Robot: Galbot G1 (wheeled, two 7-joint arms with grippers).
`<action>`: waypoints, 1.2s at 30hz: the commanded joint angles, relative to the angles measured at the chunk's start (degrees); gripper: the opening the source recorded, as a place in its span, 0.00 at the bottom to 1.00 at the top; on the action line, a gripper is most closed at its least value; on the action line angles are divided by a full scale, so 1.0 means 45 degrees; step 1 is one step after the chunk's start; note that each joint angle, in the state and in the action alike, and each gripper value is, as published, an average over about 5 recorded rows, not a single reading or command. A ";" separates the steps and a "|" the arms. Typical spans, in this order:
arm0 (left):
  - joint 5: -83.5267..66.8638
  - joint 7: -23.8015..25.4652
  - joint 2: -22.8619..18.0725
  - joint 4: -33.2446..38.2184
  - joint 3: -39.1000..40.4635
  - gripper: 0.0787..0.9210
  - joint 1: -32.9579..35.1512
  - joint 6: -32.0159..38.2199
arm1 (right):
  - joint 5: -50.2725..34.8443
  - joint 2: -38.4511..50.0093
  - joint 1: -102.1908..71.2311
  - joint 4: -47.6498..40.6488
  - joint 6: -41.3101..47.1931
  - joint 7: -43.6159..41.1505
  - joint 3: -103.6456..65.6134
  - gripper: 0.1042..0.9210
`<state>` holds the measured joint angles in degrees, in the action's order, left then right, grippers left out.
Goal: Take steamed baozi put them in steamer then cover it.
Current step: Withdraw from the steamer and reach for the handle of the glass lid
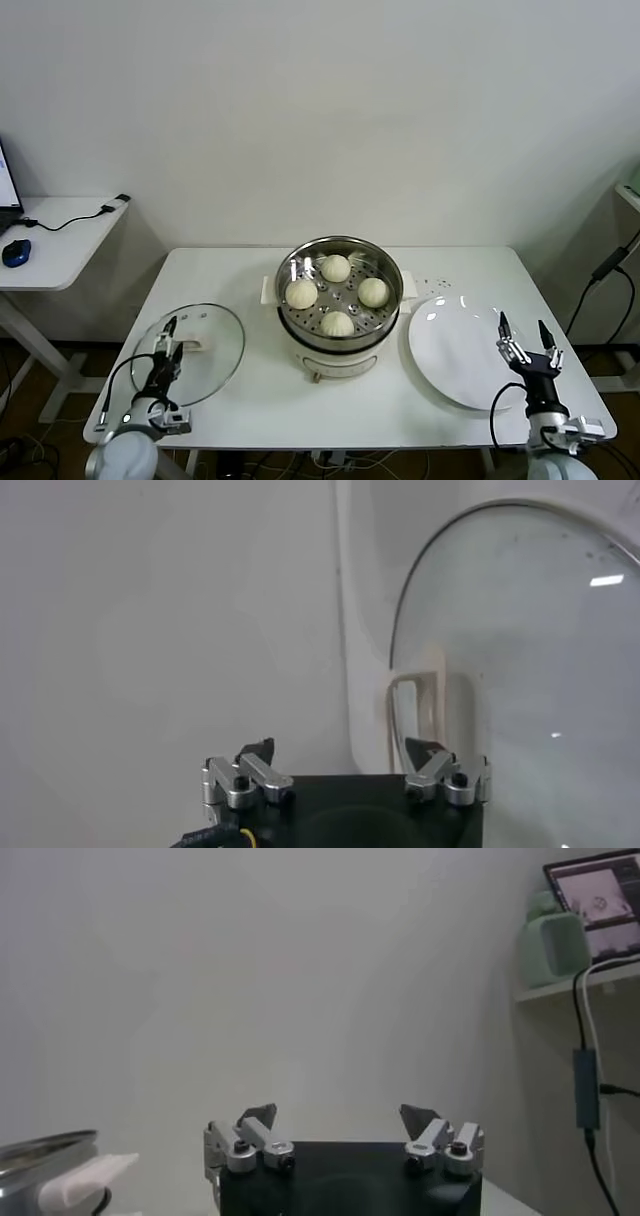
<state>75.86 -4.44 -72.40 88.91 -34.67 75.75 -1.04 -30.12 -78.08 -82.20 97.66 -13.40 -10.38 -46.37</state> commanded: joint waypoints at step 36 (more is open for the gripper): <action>-0.0336 -0.2242 -0.0381 -0.2610 0.0475 0.61 -0.1798 -0.1392 | 0.0552 -0.0243 -0.0070 -0.0482 -0.0318 0.0024 0.0205 0.88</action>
<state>74.64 -13.15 -74.17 77.55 -32.57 67.81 -7.28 -27.72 -79.14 -82.45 95.46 -14.80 -10.33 -45.50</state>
